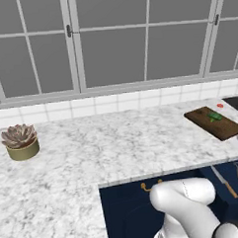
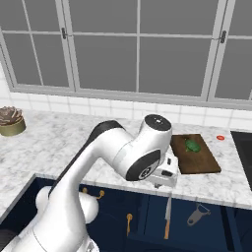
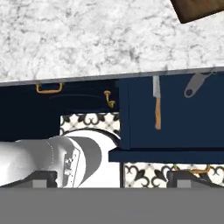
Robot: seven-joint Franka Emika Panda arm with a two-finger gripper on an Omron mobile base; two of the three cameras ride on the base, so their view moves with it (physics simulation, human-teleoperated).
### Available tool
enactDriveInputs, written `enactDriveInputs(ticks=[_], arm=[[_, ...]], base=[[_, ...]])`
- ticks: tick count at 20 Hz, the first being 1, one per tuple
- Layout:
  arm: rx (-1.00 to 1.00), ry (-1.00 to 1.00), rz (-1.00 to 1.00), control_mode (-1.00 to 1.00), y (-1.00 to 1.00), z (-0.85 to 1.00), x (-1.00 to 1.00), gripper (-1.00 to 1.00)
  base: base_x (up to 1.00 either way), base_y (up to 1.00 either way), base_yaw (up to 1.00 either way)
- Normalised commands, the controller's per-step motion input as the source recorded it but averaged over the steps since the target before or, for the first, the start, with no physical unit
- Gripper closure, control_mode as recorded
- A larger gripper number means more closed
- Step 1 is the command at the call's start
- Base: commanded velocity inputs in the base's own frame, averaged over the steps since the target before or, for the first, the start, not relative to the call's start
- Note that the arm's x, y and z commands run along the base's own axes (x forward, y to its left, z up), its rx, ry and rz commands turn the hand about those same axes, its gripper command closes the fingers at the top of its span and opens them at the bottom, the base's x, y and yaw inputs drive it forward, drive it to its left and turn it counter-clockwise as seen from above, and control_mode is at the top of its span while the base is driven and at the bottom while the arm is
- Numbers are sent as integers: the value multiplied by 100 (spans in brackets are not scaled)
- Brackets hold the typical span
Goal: Place the appropriate cutting tool for cutting the broccoli skin on the cutting board.
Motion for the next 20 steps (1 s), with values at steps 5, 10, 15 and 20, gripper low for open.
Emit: enactDriveInputs(ticks=[5,10,15,20], arm=[[0,0,0,-100,-100,-73,-18,-100],[0,6,-1,-100,-85,-75,-10,-100],[0,3,-8,-100,-45,-57,-27,-100],[0,0,-1,-100,-12,-39,2,-100]], base=[[0,0,0],[0,0,0],[0,0,0],[0,0,0]])
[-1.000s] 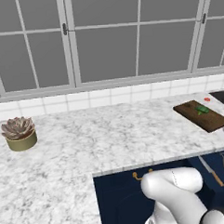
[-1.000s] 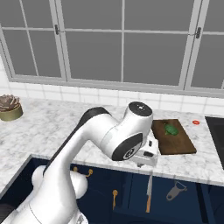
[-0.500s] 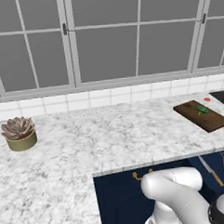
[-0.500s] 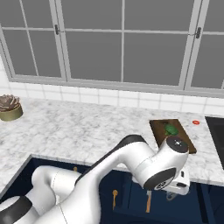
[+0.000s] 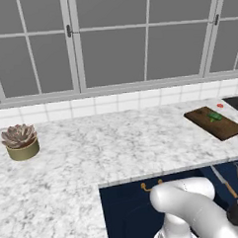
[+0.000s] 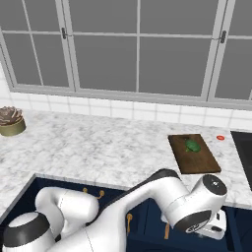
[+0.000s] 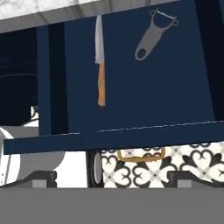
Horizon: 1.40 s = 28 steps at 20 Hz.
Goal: Place the appropriate cutting tool for cutting the broccoli skin on the cutting board.
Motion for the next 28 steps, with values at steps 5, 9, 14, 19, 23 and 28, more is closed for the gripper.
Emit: enactDriveInputs(ticks=[5,9,14,19,23,28], arm=[[0,0,0,-100,3,-36,43,-100],[0,0,0,-100,12,-37,51,-100],[0,3,0,-100,4,-51,8,-100],[0,1,0,-100,5,-62,0,-100],[0,0,0,-100,0,-45,0,-100],[0,3,0,-100,0,-35,0,-100]], base=[[0,0,0],[0,0,0],[0,0,0],[0,0,0],[0,0,0],[0,0,0]])
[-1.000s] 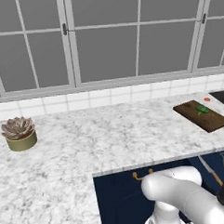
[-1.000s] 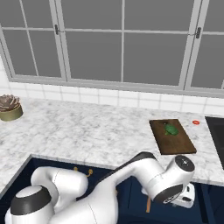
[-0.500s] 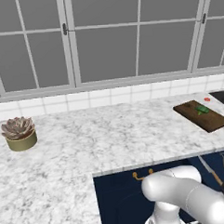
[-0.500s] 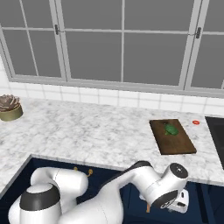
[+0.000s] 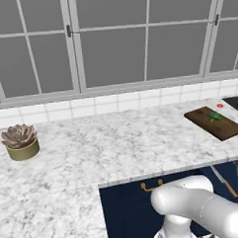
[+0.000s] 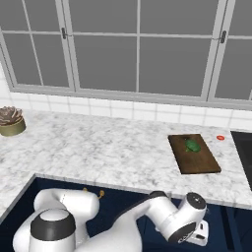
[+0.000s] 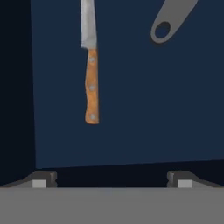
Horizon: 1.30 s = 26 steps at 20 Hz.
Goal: Place the appropriate cutting tool for cutting the broccoli skin on the cutting board.
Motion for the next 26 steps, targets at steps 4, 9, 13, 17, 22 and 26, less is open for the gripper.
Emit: enactDriveInputs(ticks=[4,9,13,17,22,26], arm=[[0,4,0,-100,0,-8,-11,-100],[0,6,1,-100,2,-25,-21,-100],[0,3,0,-100,9,-39,-51,-100],[0,6,0,-100,11,-50,-55,-100],[0,1,0,-100,9,-35,-61,-100],[0,0,0,-100,14,-39,-76,-100]], base=[[0,0,0],[0,0,0],[0,0,0],[0,0,0],[0,0,0],[0,0,0]])
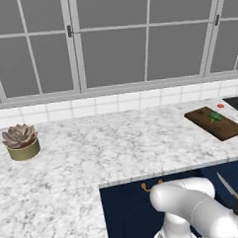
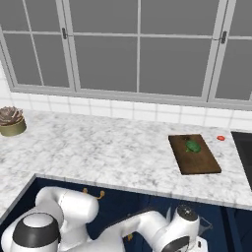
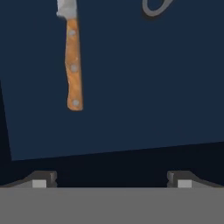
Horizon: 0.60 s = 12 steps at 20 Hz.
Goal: Place the appropriate cutting tool for cutting the broccoli skin on the cutting board.
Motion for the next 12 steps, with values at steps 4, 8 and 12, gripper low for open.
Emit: enactDriveInputs(ticks=[4,8,12], arm=[[2,0,0,-100,8,2,12,-100],[5,0,0,-100,0,49,55,-100],[5,0,0,-100,0,10,18,-100]], base=[[0,0,0],[0,0,0],[0,0,0]])
